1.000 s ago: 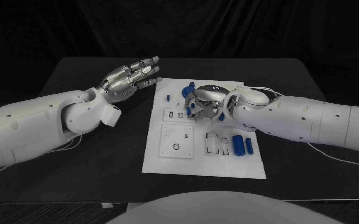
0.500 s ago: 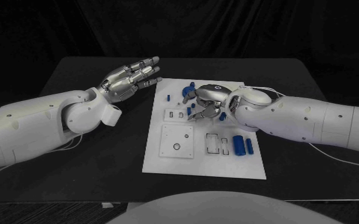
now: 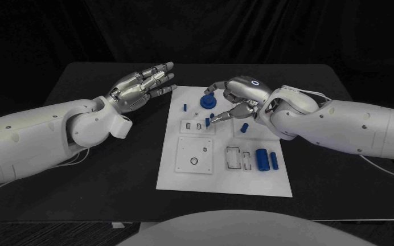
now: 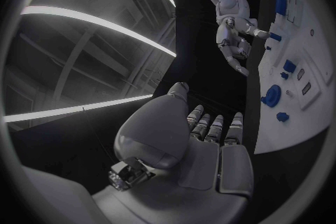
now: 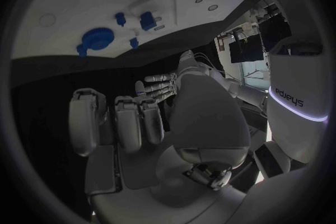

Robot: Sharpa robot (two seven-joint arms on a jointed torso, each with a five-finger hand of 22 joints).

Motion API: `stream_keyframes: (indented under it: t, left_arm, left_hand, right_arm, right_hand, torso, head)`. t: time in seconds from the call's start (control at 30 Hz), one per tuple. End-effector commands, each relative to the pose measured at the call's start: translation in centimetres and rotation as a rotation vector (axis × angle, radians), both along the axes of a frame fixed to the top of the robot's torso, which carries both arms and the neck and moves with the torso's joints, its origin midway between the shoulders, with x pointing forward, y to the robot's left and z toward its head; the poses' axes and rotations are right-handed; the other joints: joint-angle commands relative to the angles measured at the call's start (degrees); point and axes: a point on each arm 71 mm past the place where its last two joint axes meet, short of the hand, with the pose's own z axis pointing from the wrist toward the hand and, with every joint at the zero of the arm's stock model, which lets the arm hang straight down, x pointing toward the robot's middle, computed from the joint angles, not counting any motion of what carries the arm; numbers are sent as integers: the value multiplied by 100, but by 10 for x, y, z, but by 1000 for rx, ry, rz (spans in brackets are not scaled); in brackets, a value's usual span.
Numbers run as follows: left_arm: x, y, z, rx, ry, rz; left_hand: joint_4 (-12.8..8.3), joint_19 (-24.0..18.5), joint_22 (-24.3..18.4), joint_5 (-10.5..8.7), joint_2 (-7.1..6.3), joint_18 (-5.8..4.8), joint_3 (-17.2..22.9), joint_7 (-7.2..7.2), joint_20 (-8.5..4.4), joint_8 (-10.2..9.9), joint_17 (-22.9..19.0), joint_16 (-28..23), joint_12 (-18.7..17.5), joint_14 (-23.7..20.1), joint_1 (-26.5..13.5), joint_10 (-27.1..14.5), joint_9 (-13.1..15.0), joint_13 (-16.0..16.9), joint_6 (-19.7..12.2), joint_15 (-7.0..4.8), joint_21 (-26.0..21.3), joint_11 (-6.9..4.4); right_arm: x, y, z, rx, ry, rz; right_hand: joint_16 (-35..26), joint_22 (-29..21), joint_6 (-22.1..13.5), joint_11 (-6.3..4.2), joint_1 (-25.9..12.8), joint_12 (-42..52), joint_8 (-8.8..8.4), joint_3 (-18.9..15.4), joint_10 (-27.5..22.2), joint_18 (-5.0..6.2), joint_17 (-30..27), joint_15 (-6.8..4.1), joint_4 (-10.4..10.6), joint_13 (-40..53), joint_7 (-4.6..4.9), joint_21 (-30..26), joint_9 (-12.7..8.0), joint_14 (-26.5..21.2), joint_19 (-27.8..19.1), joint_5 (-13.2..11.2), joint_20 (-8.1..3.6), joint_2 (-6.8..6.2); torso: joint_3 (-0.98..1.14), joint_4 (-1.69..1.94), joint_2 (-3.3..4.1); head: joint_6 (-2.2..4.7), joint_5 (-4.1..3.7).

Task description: Assemble the parts on the task board

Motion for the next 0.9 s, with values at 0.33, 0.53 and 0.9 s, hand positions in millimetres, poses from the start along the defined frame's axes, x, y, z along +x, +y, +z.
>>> stream_keyframes:
  t: [0.33,0.53,0.9]
  left_arm:
    - [-1,5,6,108,-213,77]
    - [5,8,23,317,-474,142]
    - [32,-30,83,944,-832,16]
  left_hand:
    - [179,108,54,-1683,-15,118,-574,171,97,75,34,108,93,54,-523,210,23,58,135,100,85,242]
    - [163,2750,842,-2634,-209,-36,-1046,479,224,405,645,2526,1518,2505,-956,3032,182,940,1339,548,1820,1015]
    - [169,6597,4664,-2180,-155,-232,-1035,375,-629,1685,7421,8792,8673,7918,-780,8179,631,8111,3420,-494,6441,146]
  right_arm:
    - [-24,-51,42,87,-183,4]
    - [-30,-74,57,167,-263,-29]
    - [-20,-87,67,223,-252,-116]
  right_hand:
    - [15,1287,279,10,-665,15,160,-579,606,31,1510,-7,2,1510,31,200,-26,601,170,-26,-1,110]
    - [15,1421,774,24,-1249,15,508,-298,606,-70,1510,5,-67,1510,43,563,39,601,431,151,10,1390]
    - [15,1510,1053,98,-1046,15,824,-502,606,-138,1510,60,-56,1510,40,789,80,601,597,1143,56,2002]
  torso:
    - [6,-9,-3]
    - [-1,-16,-4]
    - [63,-42,-3]
  head:
    - [-1,100]
    - [-1,111]
    - [-1,109]
